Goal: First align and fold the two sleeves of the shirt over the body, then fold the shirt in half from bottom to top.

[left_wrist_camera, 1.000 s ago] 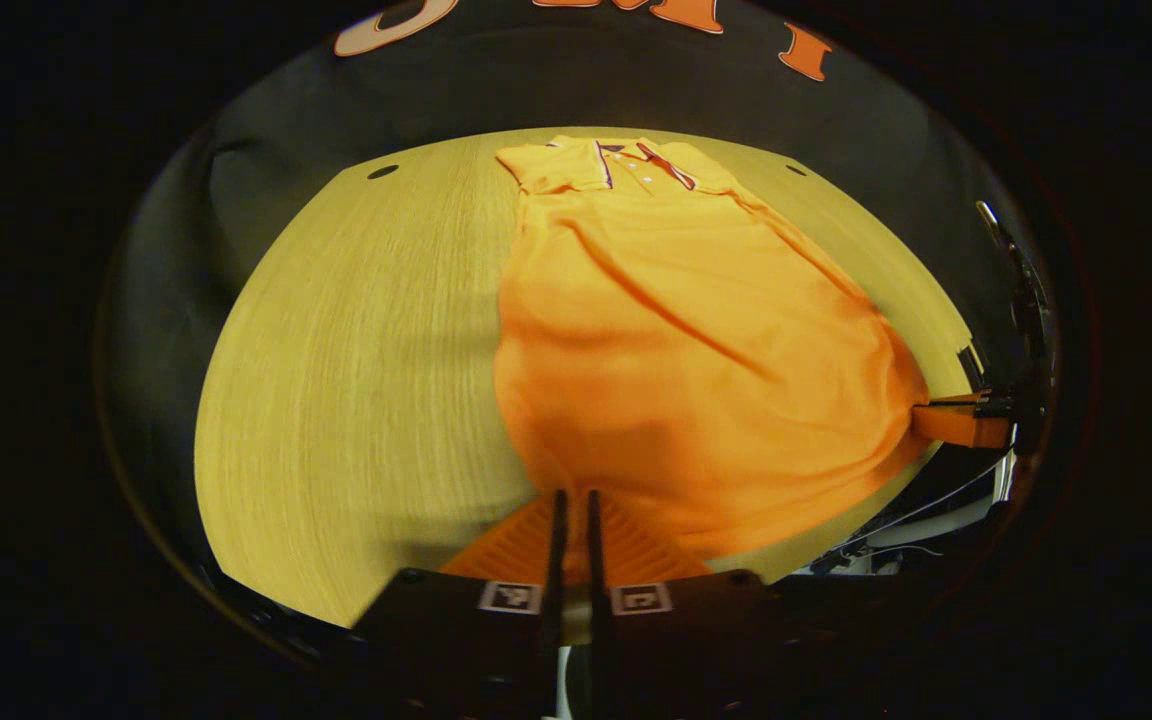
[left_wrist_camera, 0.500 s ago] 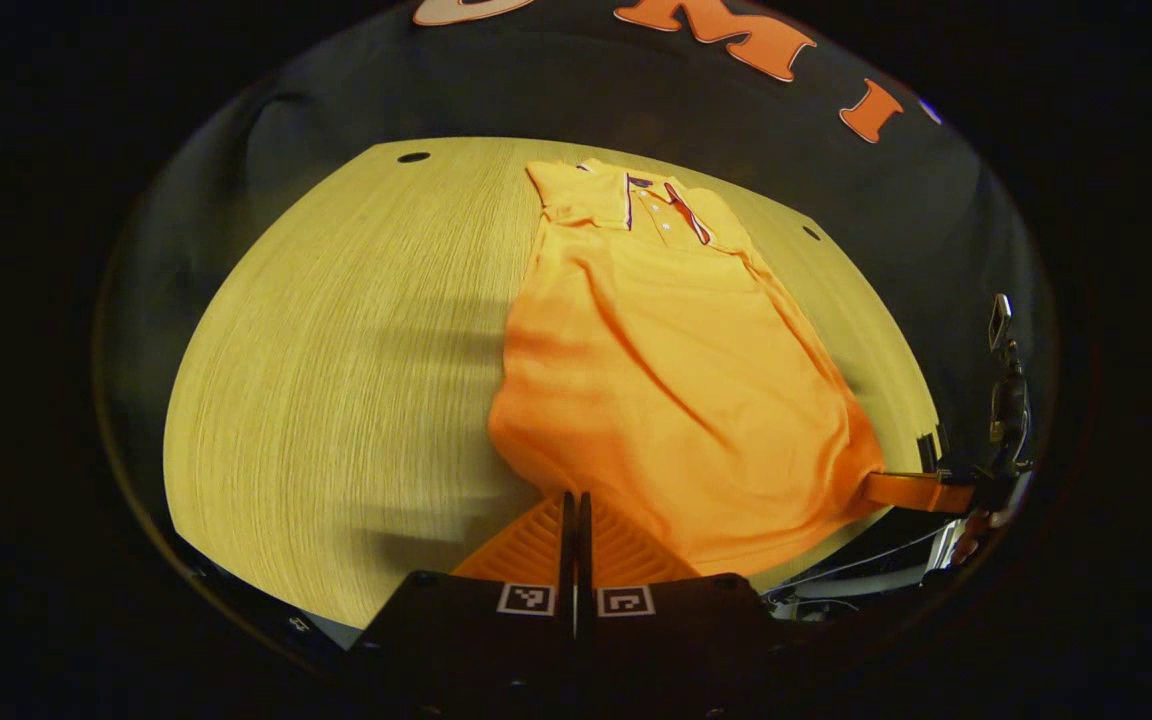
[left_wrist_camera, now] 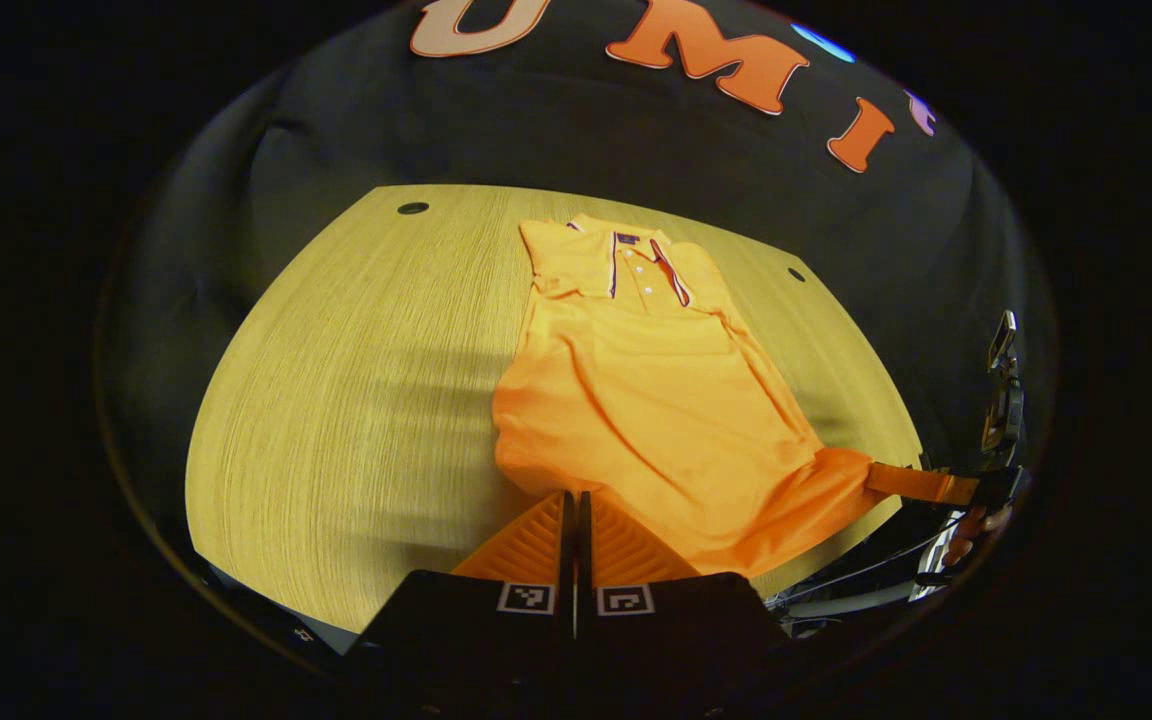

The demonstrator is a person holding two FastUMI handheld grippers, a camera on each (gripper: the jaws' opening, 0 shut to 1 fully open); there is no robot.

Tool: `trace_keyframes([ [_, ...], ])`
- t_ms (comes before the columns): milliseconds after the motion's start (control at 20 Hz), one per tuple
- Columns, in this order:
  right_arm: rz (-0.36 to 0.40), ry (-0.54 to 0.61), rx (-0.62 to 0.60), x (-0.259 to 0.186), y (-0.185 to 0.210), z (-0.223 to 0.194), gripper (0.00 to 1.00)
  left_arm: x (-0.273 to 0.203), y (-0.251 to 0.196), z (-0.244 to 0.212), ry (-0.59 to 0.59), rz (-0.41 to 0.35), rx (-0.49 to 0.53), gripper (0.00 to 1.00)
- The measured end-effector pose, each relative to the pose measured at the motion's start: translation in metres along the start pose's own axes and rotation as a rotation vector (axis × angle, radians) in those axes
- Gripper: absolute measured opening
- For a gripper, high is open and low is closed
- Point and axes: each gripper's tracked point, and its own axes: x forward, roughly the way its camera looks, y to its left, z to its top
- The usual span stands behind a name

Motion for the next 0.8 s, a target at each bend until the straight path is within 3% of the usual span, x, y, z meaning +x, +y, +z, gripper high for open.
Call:
trace_keyframes([
  [100, -0.017, 0.002, -0.024, 0.0, -0.006, 0.005, 0.08, 0.005, -0.004, 0.014, -0.018, 0.005, 0.012, 0.01],
  [200, -0.047, 0.087, -0.071, 0.006, -0.019, -0.013, 0.07, 0.011, -0.003, 0.007, 0.004, 0.018, 0.029, 0.01],
  [250, -0.091, 0.112, -0.08, 0.007, -0.03, -0.022, 0.18, 0.011, -0.007, 0.008, 0.001, 0.015, 0.035, 0.01],
  [300, -0.121, 0.144, -0.08, 0.006, -0.04, -0.035, 0.07, 0.011, -0.008, 0.005, 0.006, 0.015, 0.046, 0.01],
  [500, -0.167, 0.241, 0.044, 0.011, -0.055, -0.079, 0.07, 0.013, -0.001, -0.003, 0.031, 0.026, 0.029, 0.01],
  [550, -0.204, 0.284, 0.032, 0.01, -0.062, -0.09, 0.18, 0.014, 0.001, -0.003, 0.031, 0.03, 0.024, 0.01],
  [650, -0.237, 0.3, -0.021, 0.012, -0.069, -0.096, 0.27, 0.014, 0.005, -0.003, 0.033, 0.038, 0.032, 0.01],
  [700, -0.231, 0.276, -0.039, 0.012, -0.066, -0.091, 0.29, 0.015, 0.006, -0.005, 0.038, 0.04, 0.037, 0.01],
  [800, -0.205, 0.262, -0.099, 0.014, -0.057, -0.091, 0.48, 0.014, 0.008, -0.008, 0.046, 0.042, 0.043, 0.01],
])
